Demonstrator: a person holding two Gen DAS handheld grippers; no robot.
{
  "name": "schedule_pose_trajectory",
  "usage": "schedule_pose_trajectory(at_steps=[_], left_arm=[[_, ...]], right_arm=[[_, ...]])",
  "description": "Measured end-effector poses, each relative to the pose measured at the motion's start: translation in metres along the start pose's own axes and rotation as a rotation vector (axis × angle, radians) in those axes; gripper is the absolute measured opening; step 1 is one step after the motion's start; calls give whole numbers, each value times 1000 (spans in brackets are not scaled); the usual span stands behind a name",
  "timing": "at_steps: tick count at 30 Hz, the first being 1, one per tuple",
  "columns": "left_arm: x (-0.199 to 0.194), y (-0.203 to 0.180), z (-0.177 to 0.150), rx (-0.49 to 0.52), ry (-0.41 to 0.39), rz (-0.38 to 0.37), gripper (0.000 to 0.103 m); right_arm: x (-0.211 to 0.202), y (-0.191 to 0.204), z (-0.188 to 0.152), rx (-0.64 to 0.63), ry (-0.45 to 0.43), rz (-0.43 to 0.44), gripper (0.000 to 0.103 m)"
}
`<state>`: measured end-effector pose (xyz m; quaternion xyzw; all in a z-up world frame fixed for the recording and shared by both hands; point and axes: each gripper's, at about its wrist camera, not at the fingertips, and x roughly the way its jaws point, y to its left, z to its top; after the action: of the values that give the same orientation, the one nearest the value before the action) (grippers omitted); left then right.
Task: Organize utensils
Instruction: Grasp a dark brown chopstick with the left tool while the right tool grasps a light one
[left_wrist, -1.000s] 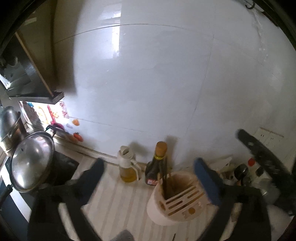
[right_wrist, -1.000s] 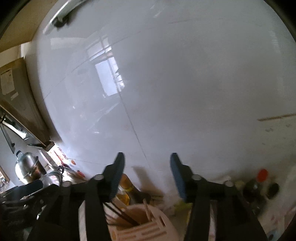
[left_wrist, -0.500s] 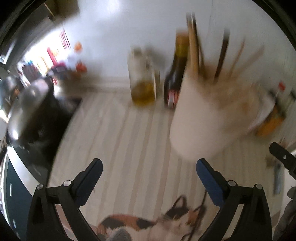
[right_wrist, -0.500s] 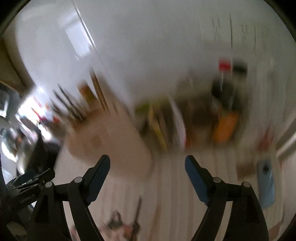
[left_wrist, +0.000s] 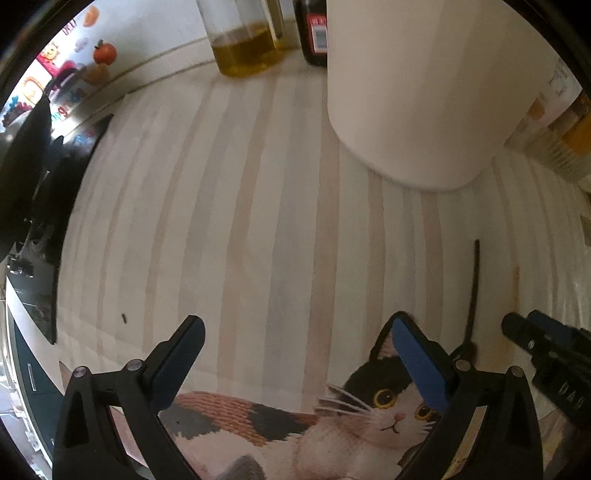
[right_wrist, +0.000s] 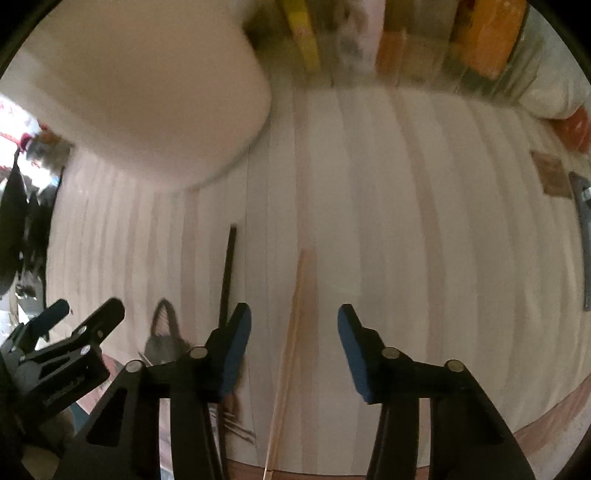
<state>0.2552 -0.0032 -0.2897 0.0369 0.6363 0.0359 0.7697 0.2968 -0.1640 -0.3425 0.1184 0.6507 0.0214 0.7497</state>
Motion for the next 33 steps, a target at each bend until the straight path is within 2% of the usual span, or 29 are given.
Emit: schedule_pose_trajectory(at_steps=[2, 3, 5, 7, 9, 14, 18, 21, 23, 24, 28, 29, 30, 32, 33], left_arm=[[5, -1, -2, 4, 9, -1, 103], [7, -1, -2, 7, 13, 0, 103], [8, -3, -3, 17, 20, -4, 103], [9, -6, -3, 31, 20, 0, 103], [7, -13, -4, 51, 19, 9, 103], [-1, -38, -9, 92, 8, -14, 103], [-7, -66, -16, 131, 8, -63, 101], [-8, -88, -21, 178, 9, -95, 99], [-7, -99, -24, 207, 9, -104, 86], [-6, -106, -26, 223, 13, -108, 83], [1, -120, -30, 253, 24, -116, 54], [-2, -123, -31, 252, 10, -122, 44], [-1, -123, -30, 254, 7, -130, 38], [-4, -126, -31, 255, 2, -144, 4], [-4, -125, -30, 254, 5, -140, 4]], right_arm=[[10, 2, -6, -15, 30, -15, 43], [9, 5, -8, -32, 12, -30, 41], [12, 9, -12, -72, 9, -69, 31], [13, 6, -13, -95, 3, -103, 9], [13, -1, -14, -109, 7, -86, 7], [5, -34, -12, -134, 20, -144, 6], [1, -76, -12, -97, 35, -158, 6], [-2, -101, -12, -50, 35, -136, 6], [-3, -114, -14, -33, 36, -119, 6], [-3, -119, -14, -23, 35, -109, 6], [-8, -136, -13, -8, 26, -106, 7], [-9, -127, -15, -7, 23, -108, 7], [-9, -127, -16, -3, 21, -109, 7], [-8, -127, -18, 3, 16, -111, 7], [-7, -119, -21, 4, 15, -116, 7]])
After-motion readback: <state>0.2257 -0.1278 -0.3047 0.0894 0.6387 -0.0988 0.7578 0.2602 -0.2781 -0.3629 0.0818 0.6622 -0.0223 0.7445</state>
